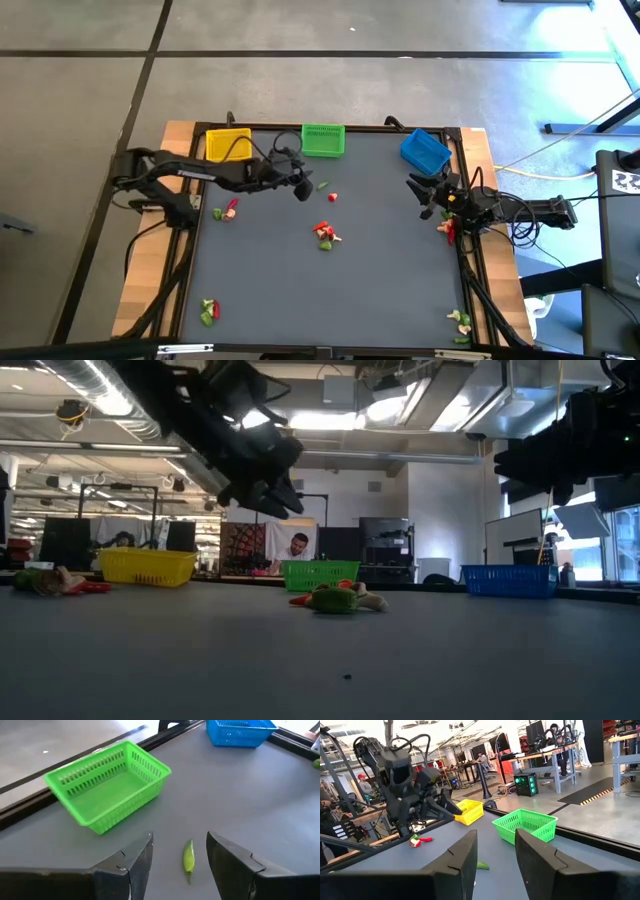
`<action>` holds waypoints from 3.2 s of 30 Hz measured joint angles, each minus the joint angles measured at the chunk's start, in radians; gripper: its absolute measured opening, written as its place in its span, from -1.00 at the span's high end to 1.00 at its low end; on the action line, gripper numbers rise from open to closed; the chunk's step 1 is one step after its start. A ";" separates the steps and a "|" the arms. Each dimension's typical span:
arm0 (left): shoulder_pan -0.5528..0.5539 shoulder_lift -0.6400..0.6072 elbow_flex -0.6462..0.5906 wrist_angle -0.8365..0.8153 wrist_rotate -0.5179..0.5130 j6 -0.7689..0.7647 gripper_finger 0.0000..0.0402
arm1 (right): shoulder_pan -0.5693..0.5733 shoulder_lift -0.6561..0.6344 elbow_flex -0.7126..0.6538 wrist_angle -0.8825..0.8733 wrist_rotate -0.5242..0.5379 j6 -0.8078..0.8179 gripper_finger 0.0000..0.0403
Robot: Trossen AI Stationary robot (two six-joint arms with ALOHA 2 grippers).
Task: Sort produce into baskets
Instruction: Put the green chili pepper into the yellow basket
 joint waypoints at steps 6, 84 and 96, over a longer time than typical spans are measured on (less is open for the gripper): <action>-0.007 0.119 0.000 0.133 0.004 -0.015 0.10 | 0.000 0.000 0.000 0.000 0.001 0.000 0.34; 0.021 0.312 0.055 0.163 0.100 0.020 0.77 | 0.000 0.000 -0.001 -0.008 -0.001 -0.011 0.34; 0.023 0.017 0.055 -0.103 0.040 0.048 0.77 | 0.000 0.000 -0.002 -0.004 0.004 -0.012 0.34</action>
